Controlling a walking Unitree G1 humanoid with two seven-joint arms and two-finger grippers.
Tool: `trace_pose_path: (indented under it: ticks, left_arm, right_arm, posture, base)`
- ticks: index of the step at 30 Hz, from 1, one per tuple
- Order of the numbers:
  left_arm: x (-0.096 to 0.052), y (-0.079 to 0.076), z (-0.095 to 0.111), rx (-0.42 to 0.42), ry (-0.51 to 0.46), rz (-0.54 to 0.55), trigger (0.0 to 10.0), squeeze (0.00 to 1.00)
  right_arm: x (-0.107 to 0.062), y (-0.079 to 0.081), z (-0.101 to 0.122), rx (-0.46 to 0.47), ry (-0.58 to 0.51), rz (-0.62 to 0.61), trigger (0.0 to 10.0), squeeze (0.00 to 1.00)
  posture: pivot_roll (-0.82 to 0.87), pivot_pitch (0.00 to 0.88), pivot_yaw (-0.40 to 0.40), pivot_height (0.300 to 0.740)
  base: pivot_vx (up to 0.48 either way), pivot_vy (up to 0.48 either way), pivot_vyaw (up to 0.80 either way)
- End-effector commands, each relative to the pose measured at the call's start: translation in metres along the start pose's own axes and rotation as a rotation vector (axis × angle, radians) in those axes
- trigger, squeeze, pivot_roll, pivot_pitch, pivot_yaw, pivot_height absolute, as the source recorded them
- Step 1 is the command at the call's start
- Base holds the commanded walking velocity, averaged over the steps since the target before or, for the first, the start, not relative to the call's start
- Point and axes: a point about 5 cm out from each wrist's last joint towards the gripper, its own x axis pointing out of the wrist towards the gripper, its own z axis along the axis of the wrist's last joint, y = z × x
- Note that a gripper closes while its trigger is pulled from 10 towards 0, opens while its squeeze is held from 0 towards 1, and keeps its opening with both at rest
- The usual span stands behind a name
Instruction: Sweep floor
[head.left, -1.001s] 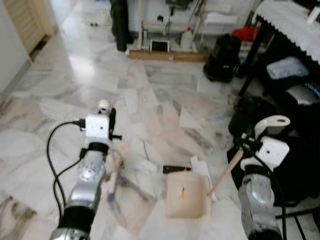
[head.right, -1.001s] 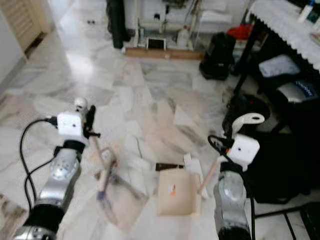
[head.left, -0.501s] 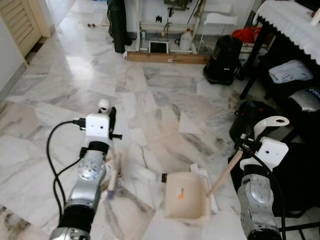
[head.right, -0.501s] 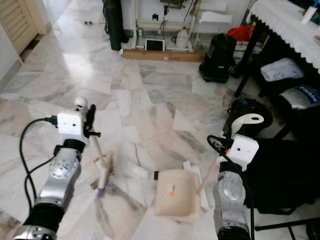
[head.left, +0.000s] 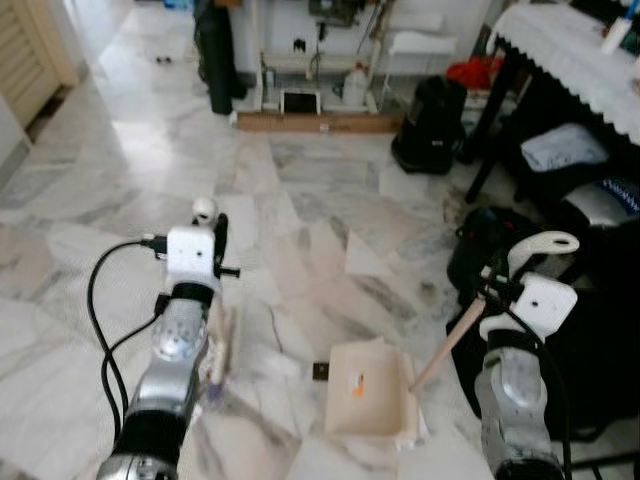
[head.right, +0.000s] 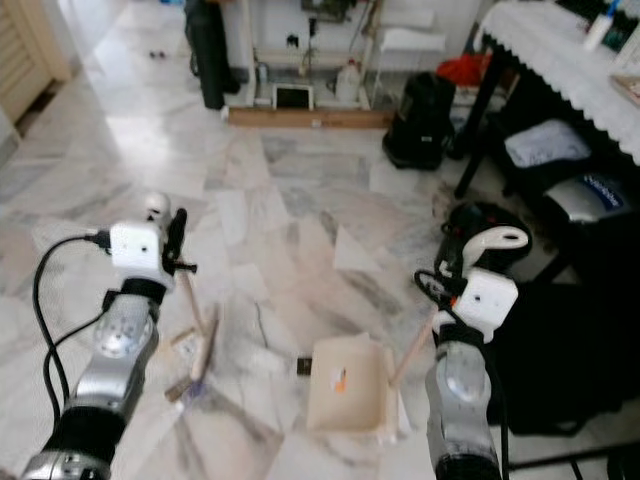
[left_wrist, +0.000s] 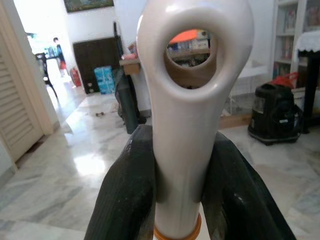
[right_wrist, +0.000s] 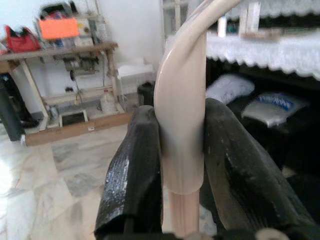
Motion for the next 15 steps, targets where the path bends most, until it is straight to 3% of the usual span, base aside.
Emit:
trace_pose_path:
  ticks: [1,15]
  left_arm:
    - [0.006,-0.004,0.014,-0.011,-0.066,-0.013,10.0,0.0]
    - [0.005,-0.004,0.014,-0.021,-0.068,-0.01,10.0,0.0]
  right_arm:
    - [0.007,0.002,0.013,0.012,-0.062,-0.001,10.0,0.0]
    - [0.002,-0.004,0.001,0.005,0.001,-0.015,10.0,0.0]
  posture:
    - [0.06,0.098,-0.046,0.74]
    - [0.06,0.108,-0.053,0.74]
  base:
    - [0.266,0.0,0.0]
    - [0.019,0.0,0.0]
